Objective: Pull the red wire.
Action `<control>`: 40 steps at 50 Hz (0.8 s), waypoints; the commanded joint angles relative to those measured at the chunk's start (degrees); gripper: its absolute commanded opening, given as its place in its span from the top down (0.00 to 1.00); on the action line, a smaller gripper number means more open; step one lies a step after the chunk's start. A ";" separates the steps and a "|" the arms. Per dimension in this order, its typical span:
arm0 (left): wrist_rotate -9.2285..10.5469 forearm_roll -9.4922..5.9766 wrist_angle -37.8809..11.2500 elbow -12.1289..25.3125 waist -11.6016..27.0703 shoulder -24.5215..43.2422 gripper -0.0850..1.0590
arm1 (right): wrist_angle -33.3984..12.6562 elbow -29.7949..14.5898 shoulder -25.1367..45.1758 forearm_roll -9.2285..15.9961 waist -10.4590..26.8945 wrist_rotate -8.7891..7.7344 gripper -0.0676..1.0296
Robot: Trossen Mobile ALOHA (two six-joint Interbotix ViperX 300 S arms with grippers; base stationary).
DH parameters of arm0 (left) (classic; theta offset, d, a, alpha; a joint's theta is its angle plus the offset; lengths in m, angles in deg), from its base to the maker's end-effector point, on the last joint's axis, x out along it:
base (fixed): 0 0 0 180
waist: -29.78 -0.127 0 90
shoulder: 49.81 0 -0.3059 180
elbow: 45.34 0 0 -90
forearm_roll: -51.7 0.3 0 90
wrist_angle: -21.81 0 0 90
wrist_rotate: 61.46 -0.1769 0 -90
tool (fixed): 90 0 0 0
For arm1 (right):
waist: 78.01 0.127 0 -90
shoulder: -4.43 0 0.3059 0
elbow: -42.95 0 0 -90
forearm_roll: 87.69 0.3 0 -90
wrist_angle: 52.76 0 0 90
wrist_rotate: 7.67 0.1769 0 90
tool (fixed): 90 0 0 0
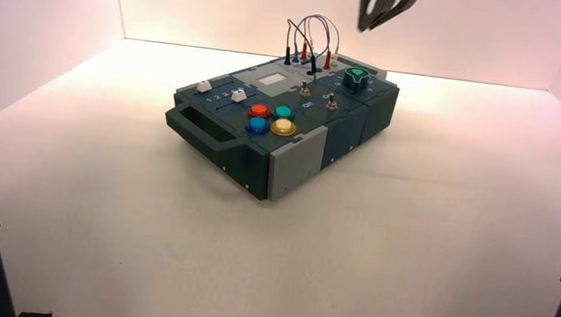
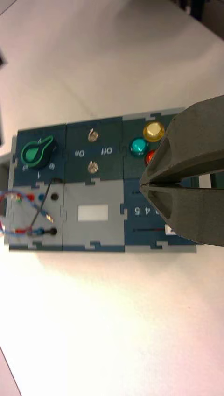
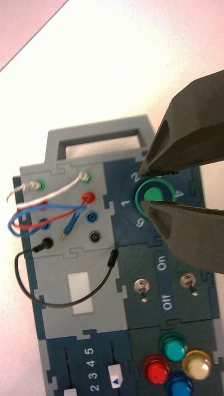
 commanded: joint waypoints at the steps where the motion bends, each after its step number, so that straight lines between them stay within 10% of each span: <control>1: 3.43 2.99 0.79 1.67 -0.26 -1.49 0.95 | 1.32 -1.85 0.18 0.00 1.14 1.05 0.67; 40: 2.29 3.96 -0.26 1.76 -0.26 -0.53 0.95 | 0.70 -8.96 8.53 0.09 2.29 0.62 0.67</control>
